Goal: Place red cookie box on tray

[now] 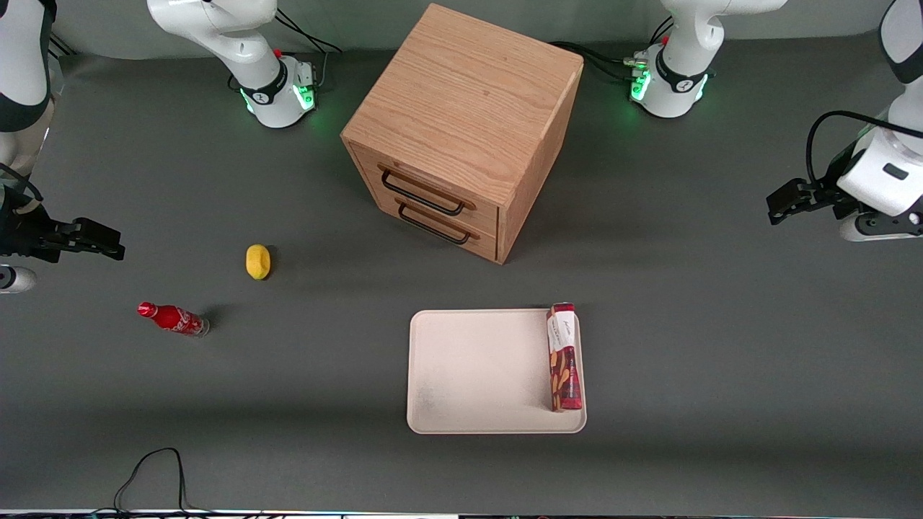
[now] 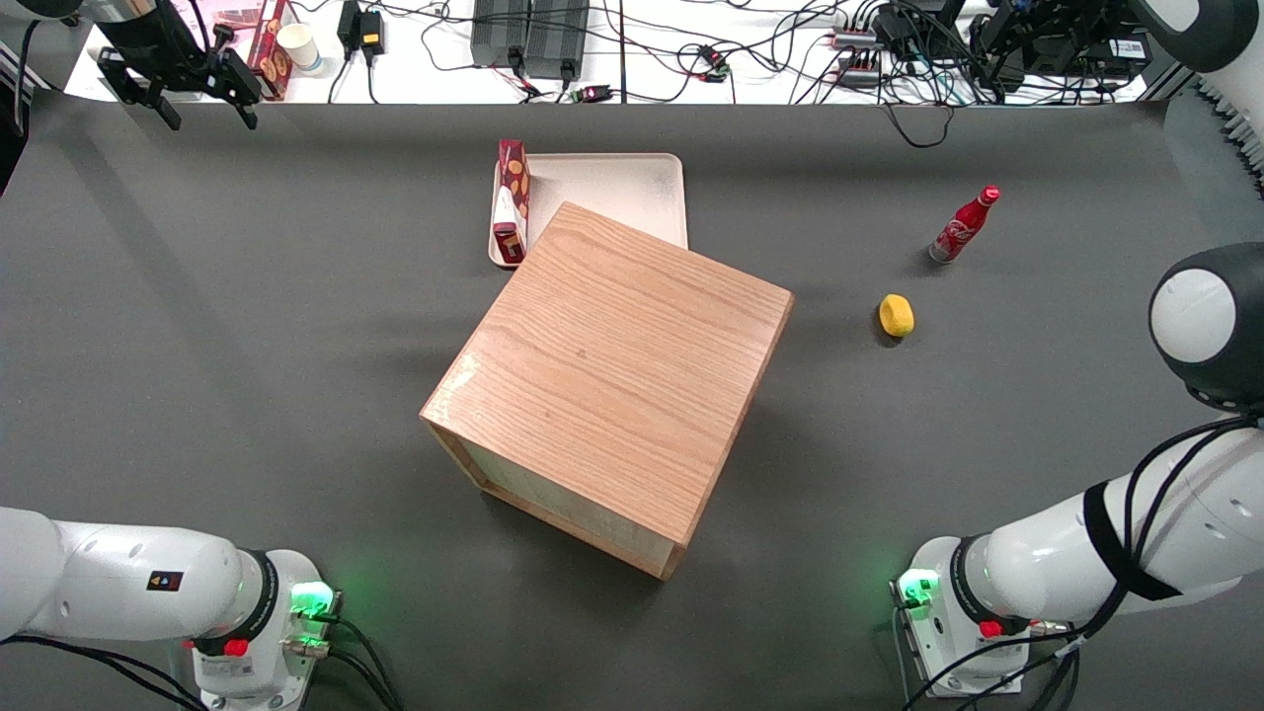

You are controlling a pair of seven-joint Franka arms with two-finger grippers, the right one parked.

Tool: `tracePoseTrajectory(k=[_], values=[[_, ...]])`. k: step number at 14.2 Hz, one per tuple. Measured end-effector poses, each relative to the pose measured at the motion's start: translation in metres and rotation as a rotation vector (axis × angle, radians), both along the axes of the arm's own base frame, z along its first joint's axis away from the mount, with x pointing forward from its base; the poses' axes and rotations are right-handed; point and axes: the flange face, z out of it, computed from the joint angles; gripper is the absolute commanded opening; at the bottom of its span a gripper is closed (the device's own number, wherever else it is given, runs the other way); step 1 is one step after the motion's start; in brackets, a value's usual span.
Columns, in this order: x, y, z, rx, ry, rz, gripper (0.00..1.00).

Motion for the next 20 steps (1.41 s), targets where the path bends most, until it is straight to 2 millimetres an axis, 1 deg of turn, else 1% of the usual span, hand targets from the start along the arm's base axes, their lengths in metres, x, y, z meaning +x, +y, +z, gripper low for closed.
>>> tracePoseTrajectory(k=[3,6,10,15,20], values=[[0.002,0.001,0.014,-0.038,-0.021,0.012,1.0],[0.006,0.006,0.027,-0.053,0.008,0.021,1.0],[0.012,0.003,0.028,-0.057,0.015,-0.002,1.0],[0.009,0.005,0.032,-0.057,0.013,-0.017,1.0],[0.008,0.005,0.032,-0.058,0.019,-0.019,1.0]])
